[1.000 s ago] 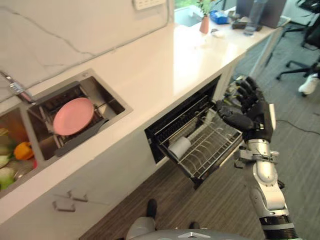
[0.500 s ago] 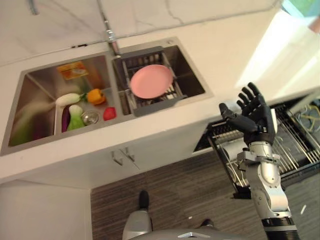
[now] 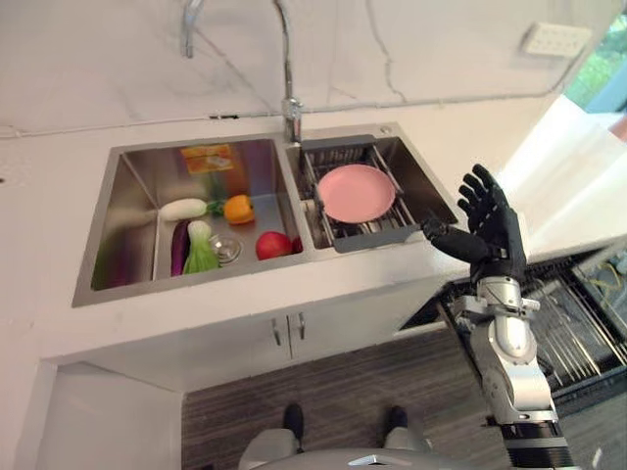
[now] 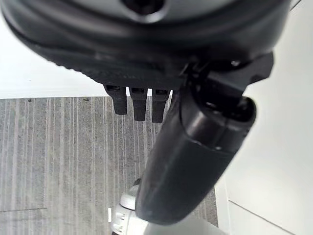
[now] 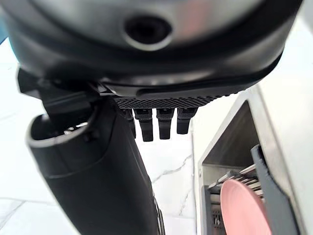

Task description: Place the dishes in the dishwasher.

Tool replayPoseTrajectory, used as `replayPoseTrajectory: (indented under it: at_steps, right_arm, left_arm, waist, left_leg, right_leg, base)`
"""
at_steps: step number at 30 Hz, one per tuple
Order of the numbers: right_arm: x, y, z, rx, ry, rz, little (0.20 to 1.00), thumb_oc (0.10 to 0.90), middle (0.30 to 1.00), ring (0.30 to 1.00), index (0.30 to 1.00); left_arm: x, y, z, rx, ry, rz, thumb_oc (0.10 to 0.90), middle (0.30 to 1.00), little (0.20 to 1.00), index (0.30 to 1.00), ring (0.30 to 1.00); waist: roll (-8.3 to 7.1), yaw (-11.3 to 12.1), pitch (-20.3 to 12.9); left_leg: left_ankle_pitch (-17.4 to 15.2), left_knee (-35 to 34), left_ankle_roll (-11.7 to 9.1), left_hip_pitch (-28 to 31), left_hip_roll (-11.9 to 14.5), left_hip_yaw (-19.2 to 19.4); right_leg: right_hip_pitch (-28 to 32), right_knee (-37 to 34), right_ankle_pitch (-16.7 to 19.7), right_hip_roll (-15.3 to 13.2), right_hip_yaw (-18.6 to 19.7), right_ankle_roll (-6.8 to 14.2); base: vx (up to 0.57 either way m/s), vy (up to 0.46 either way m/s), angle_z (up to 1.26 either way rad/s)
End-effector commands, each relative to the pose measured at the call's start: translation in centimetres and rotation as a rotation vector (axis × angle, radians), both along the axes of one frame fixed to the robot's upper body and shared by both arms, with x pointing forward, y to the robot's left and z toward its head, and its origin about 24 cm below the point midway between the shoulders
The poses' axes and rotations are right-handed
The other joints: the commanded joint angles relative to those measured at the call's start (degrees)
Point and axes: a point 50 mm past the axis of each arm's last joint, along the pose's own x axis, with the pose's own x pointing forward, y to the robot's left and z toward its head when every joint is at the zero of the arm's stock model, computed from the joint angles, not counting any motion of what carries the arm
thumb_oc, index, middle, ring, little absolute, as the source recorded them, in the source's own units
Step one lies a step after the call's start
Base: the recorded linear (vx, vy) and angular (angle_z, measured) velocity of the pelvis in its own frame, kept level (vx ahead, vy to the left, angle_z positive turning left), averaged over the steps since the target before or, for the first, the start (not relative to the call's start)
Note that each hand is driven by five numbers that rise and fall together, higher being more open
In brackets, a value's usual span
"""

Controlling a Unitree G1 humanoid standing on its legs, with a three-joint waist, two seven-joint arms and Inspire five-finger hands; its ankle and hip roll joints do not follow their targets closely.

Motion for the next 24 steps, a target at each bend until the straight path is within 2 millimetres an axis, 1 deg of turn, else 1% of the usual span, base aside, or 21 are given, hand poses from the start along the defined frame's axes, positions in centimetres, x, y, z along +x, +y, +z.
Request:
replayPoseTrajectory:
  at_steps: [1, 2, 5, 6, 7, 9, 10, 12, 13, 14, 15, 16, 17, 18, 19, 22, 24]
  right_arm:
    - [0.8, -0.6, 6.9, -0.271, -0.272, 0.058, 0.9, 0.8, 0.9, 0.9, 0.9]
    - [0.9, -0.6, 6.9, -0.272, -0.272, 0.058, 0.9, 0.8, 0.9, 0.9, 0.9]
    - [1.3, -0.3, 7.2, -0.396, -0.254, 0.098, 0.9, 0.8, 0.9, 0.9, 0.9]
    - [1.7, -0.1, 7.4, -0.464, -0.253, 0.113, 0.9, 0.8, 0.9, 0.9, 0.9]
    - [1.7, -0.1, 7.4, -0.464, -0.253, 0.113, 0.9, 0.8, 0.9, 0.9, 0.9]
    - [2.2, -0.3, 7.7, -0.575, -0.241, 0.108, 0.9, 0.8, 0.9, 0.9, 0.9]
    - [2.2, -0.3, 7.7, -0.576, -0.241, 0.108, 0.9, 0.8, 0.9, 0.9, 0.9]
    - [2.7, -0.8, 7.7, -0.671, -0.211, 0.094, 0.9, 0.8, 0.9, 0.9, 0.9]
    - [2.7, -0.8, 7.7, -0.671, -0.212, 0.094, 0.9, 0.8, 0.9, 0.9, 0.9]
    - [3.2, -1.3, 8.2, -0.76, -0.202, 0.078, 0.9, 0.8, 0.9, 0.9, 0.9]
    - [3.5, -1.4, 8.4, -0.803, -0.194, 0.075, 0.9, 0.8, 0.9, 0.9, 0.9]
    - [3.5, -1.4, 8.4, -0.804, -0.195, 0.075, 0.9, 0.8, 0.9, 0.9, 0.9]
    - [3.8, -1.5, 8.6, -0.849, -0.192, 0.075, 0.9, 0.8, 0.9, 0.9, 0.9]
    - [4.3, -1.8, 8.8, -0.933, -0.171, 0.079, 0.9, 0.8, 0.9, 0.9, 0.9]
    - [4.4, -1.8, 8.8, -0.934, -0.172, 0.08, 0.9, 0.8, 0.9, 0.9, 0.9]
    - [5.2, -1.9, 9.0, -1.031, -0.139, 0.102, 0.9, 0.8, 0.9, 0.9, 0.9]
    - [5.7, -1.6, 9.0, -1.085, -0.129, 0.125, 0.9, 0.8, 0.9, 0.9, 0.9]
  left_arm:
    - [-0.8, -2.0, -0.5, -0.054, 0.039, -0.051, 0.8, 0.9, 0.9, 0.9, 0.9]
    - [-0.9, -2.0, -0.5, -0.055, 0.04, -0.051, 0.8, 0.9, 0.9, 0.9, 0.9]
    - [-0.8, -2.6, -0.6, -0.079, 0.044, -0.112, 0.8, 0.9, 0.9, 0.9, 0.9]
    - [-1.0, -2.9, -0.7, -0.091, 0.05, -0.132, 0.8, 0.9, 0.9, 0.9, 0.9]
    - [-1.0, -2.9, -0.7, -0.091, 0.05, -0.132, 0.8, 0.9, 0.9, 0.9, 0.9]
    - [-1.4, -2.8, -0.7, -0.095, 0.06, -0.14, 0.8, 0.9, 0.9, 0.9, 0.9]
    - [-1.4, -2.9, -0.7, -0.095, 0.06, -0.139, 0.8, 0.9, 0.9, 0.9, 0.9]
    - [-1.8, -2.6, -0.7, -0.089, 0.073, -0.133, 0.8, 0.9, 0.9, 0.9, 0.9]
    - [-1.8, -2.6, -0.7, -0.089, 0.073, -0.133, 0.8, 0.9, 0.9, 0.9, 0.9]
    - [-2.4, -2.2, -0.6, -0.081, 0.093, -0.143, 0.8, 0.9, 0.9, 0.9, 0.9]
    - [-2.5, -2.1, -0.6, -0.078, 0.098, -0.149, 0.8, 0.9, 0.9, 0.9, 0.9]
    - [-2.5, -2.2, -0.6, -0.079, 0.097, -0.148, 0.8, 0.9, 0.9, 0.9, 0.9]
    - [-2.7, -2.0, -0.6, -0.074, 0.103, -0.151, 0.8, 0.9, 0.9, 0.9, 0.9]
    - [-3.0, -1.6, -0.5, -0.062, 0.116, -0.153, 0.8, 0.9, 0.9, 0.9, 0.9]
    - [-3.0, -1.6, -0.5, -0.063, 0.115, -0.152, 0.8, 0.9, 0.9, 0.9, 0.9]
    - [-3.1, -1.2, -0.4, -0.058, 0.123, -0.173, 0.8, 0.9, 0.9, 0.9, 0.9]
    - [-3.1, -1.1, -0.4, -0.055, 0.129, -0.19, 0.8, 0.9, 0.9, 0.9, 0.9]
  waist:
    - [2.25, 1.48, -2.87]
    - [2.35, 1.41, -2.86]
    - [1.89, 1.75, -3.34]
    - [2.14, 1.86, -3.61]
    - [2.16, 1.85, -3.61]
    - [2.15, 2.24, -3.94]
    - [2.21, 2.18, -3.89]
    - [2.28, 2.45, -3.98]
    - [2.3, 2.44, -3.97]
    - [2.38, 2.69, -4.14]
    - [2.49, 2.76, -4.16]
    - [2.55, 2.72, -4.12]
    - [2.6, 2.8, -4.12]
    - [2.6, 3.09, -4.2]
    - [2.66, 3.01, -4.19]
    - [2.67, 3.22, -4.25]
    - [2.75, 3.23, -4.22]
  left_leg:
    - [-5.02, -2.12, -6.53, 3.19, 7.16, -4.2]
    - [-5.06, -2.12, -6.58, 3.24, 7.26, -4.26]
    - [-4.87, -2.12, -7.62, 3.37, 8.85, -4.49]
    - [-4.67, -2.12, -8.34, 3.28, 9.86, -4.35]
    - [-4.68, -2.12, -8.35, 3.27, 9.87, -4.36]
    - [-4.59, -2.12, -9.0, 3.42, 10.53, -4.09]
    - [-4.61, -2.12, -9.01, 3.46, 10.55, -4.11]
    - [-4.56, -2.12, -9.35, 3.6, 10.82, -3.91]
    - [-4.56, -2.12, -9.35, 3.61, 10.82, -3.92]
    - [-4.64, -2.12, -9.45, 3.75, 10.94, -3.9]
    - [-4.66, -2.12, -9.49, 3.83, 11.01, -3.85]
    - [-4.67, -2.12, -9.5, 3.84, 11.02, -3.84]
    - [-4.66, -2.12, -9.52, 3.88, 11.06, -3.85]
    - [-4.57, -2.12, -9.61, 3.82, 11.05, -4.01]
    - [-4.57, -2.12, -9.61, 3.81, 11.06, -4.02]
    - [-4.45, -2.12, -9.75, 3.58, 10.96, -4.42]
    - [-4.38, -2.12, -9.77, 3.33, 10.9, -4.69]
  right_leg:
    - [4.42, -2.96, -1.43, 1.88, -3.63, 0.43]
    - [4.65, -3.25, -1.3, 2.01, -3.74, 0.4]
    - [6.23, -5.51, -1.44, 3.53, -4.08, -0.04]
    - [6.61, -6.47, -1.86, 4.3, -4.68, -0.25]
    - [6.6, -6.47, -1.86, 4.31, -4.69, -0.26]
    - [7.28, -6.47, -2.59, 4.69, -5.32, -0.46]
    - [7.33, -6.47, -2.6, 4.72, -5.34, -0.47]
    - [7.73, -6.47, -2.66, 4.85, -5.6, -0.62]
    - [7.73, -6.47, -2.66, 4.85, -5.61, -0.62]
    - [7.99, -6.47, -2.89, 4.92, -5.72, -0.71]
    - [8.07, -6.47, -2.95, 4.95, -5.81, -0.71]
    - [8.07, -6.47, -2.95, 4.96, -5.8, -0.71]
    - [8.15, -6.47, -3.01, 5.0, -5.81, -0.71]
    - [8.19, -6.47, -3.03, 5.04, -5.91, -0.74]
    - [8.19, -6.47, -3.03, 5.05, -5.91, -0.74]
    - [8.17, -6.47, -3.11, 5.16, -5.85, -0.78]
    - [7.99, -6.47, -3.22, 5.18, -5.74, -0.8]
  base:
    - [0.11, -0.166, 0.33]
    - [0.11, -0.169, 0.18]
    - [0.06, -0.145, 0.05]
    - [0.03, -0.116, -0.06]
    - [0.03, -0.107, -0.08]
    - [0.04, -0.077, -0.08]
    - [0.04, -0.064, -0.06]
    - [0.05, -0.047, -0.06]
    - [0.05, -0.046, -0.06]
    - [0.03, -0.031, -0.06]
    - [0.03, -0.031, -0.04]
    - [0.0, 0.0, 0.0]
    - [0.0, 0.0, 0.0]
    - [0.0, 0.0, 0.0]
    - [0.0, 0.0, 0.0]
    - [0.0, 0.0, 0.0]
    - [0.01, -0.011, 0.03]
